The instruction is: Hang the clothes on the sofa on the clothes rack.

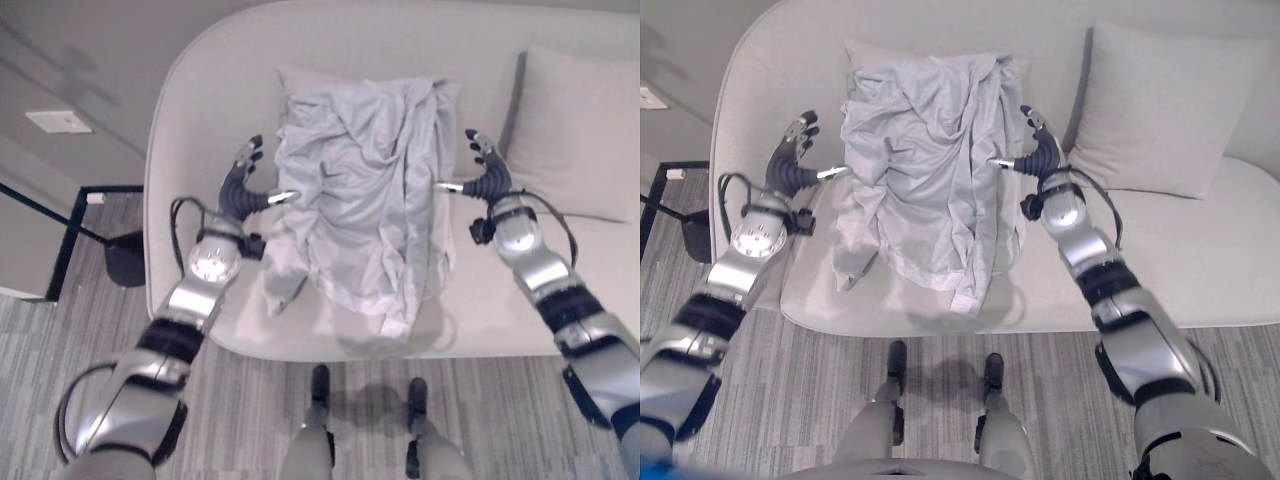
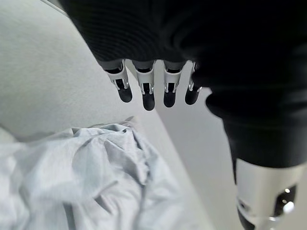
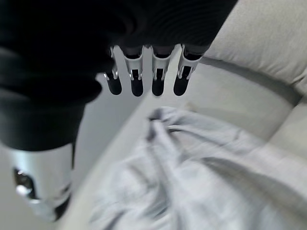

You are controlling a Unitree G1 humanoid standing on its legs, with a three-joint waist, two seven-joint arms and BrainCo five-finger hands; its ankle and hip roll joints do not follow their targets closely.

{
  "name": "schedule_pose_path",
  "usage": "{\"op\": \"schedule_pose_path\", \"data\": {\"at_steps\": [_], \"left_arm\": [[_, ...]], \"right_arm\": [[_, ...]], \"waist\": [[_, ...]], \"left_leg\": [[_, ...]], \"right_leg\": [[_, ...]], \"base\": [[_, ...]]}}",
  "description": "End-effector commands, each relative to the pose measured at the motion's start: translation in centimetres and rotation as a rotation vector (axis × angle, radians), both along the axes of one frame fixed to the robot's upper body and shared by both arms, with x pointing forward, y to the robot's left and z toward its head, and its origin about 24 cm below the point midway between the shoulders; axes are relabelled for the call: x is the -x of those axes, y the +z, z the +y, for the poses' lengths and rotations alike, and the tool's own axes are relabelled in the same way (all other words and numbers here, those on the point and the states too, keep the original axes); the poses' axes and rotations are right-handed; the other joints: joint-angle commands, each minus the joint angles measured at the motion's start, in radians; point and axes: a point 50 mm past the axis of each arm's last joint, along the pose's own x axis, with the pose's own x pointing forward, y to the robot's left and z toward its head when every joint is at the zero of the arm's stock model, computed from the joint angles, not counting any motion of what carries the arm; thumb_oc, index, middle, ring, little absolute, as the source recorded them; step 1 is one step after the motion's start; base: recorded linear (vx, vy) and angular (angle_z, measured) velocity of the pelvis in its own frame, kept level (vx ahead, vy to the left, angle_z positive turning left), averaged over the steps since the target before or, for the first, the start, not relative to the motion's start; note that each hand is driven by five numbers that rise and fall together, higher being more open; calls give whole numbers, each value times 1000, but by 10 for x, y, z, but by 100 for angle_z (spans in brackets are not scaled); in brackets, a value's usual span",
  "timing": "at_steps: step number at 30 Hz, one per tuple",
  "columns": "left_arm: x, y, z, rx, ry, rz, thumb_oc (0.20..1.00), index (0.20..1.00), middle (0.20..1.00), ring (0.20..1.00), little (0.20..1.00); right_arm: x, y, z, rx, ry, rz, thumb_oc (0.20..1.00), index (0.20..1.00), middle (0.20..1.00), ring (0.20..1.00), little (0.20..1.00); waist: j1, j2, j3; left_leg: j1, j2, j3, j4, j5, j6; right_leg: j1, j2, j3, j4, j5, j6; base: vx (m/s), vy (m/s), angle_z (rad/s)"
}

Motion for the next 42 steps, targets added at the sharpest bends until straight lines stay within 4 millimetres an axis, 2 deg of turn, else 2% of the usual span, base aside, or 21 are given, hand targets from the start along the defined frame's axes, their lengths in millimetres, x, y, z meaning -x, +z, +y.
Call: {"op": "schedule_pose_path", "data": {"at_steps": [1,3,6,7,14,20,26,33,36,42], "left_arm": [[-3,42,7,-24,42,-133,1000,1000,1000,1000,1000],[-15,62,-5,-74,47,-135,1000,1000,1000,1000,1000],[-20,71,-12,-102,50,-133,1000,1000,1000,1000,1000],[-25,79,-18,-132,61,-121,1000,1000,1000,1000,1000],[-35,95,-19,-220,139,-84,1000,1000,1000,1000,1000],[-38,100,-14,-204,176,-58,1000,1000,1000,1000,1000],[-40,101,-8,-261,230,-23,1000,1000,1000,1000,1000],[-40,108,-9,-319,265,-27,1000,1000,1000,1000,1000],[-41,118,-19,-376,278,-50,1000,1000,1000,1000,1000],[-39,124,-13,-405,323,-62,1000,1000,1000,1000,1000]], "right_arm": [[1,35,-2,-42,0,-117,1000,1000,1000,1000,1000],[-5,54,1,-53,-18,-122,1000,1000,1000,1000,1000],[-8,64,3,-54,-26,-120,1000,1000,1000,1000,1000],[-10,73,9,-45,-21,-129,1000,1000,1000,1000,1000],[-10,91,21,-49,10,-151,1000,1000,1000,1000,1000],[-12,96,26,-43,21,-134,1000,1000,1000,1000,1000],[-15,89,36,-45,47,-94,1000,1000,1000,1000,1000],[-16,89,34,-25,21,-87,1000,1000,1000,1000,1000],[-18,90,32,-1,-12,-76,1000,1000,1000,1000,1000],[-17,96,31,16,-46,-97,1000,1000,1000,1000,1000]], "waist": [[14,-4,-12],[13,4,-9],[13,6,-7],[11,9,-6],[8,14,-8],[5,11,-11],[-5,7,-11],[-17,7,-11],[-23,8,-12],[-29,12,-17]], "left_leg": [[44,-111,6,5,-101,50],[5,-116,3,5,-92,44],[-18,-121,0,5,-84,42],[-36,-127,-1,5,-78,40],[-72,-138,-1,5,-66,37],[-80,-140,-3,5,-63,36],[-78,-143,-2,5,-63,37],[-86,-145,1,5,-60,38],[-92,-146,6,5,-59,38],[-98,-142,10,5,-62,42]], "right_leg": [[-141,-11,77,11,24,62],[-177,-2,86,11,29,65],[-198,3,93,11,34,66],[-219,7,101,11,41,66],[-261,20,122,11,53,67],[-272,25,129,11,56,65],[-272,31,140,11,57,61],[-281,32,144,11,63,60],[-287,33,147,11,66,59],[-295,43,154,11,65,59]], "base": [[-47,-22,2],[-33,-30,3],[-24,-36,4],[-9,-44,2],[-2,-5,0],[6,-14,-2],[0,0,0],[0,0,0],[9,-13,-5],[24,-10,-4]]}}
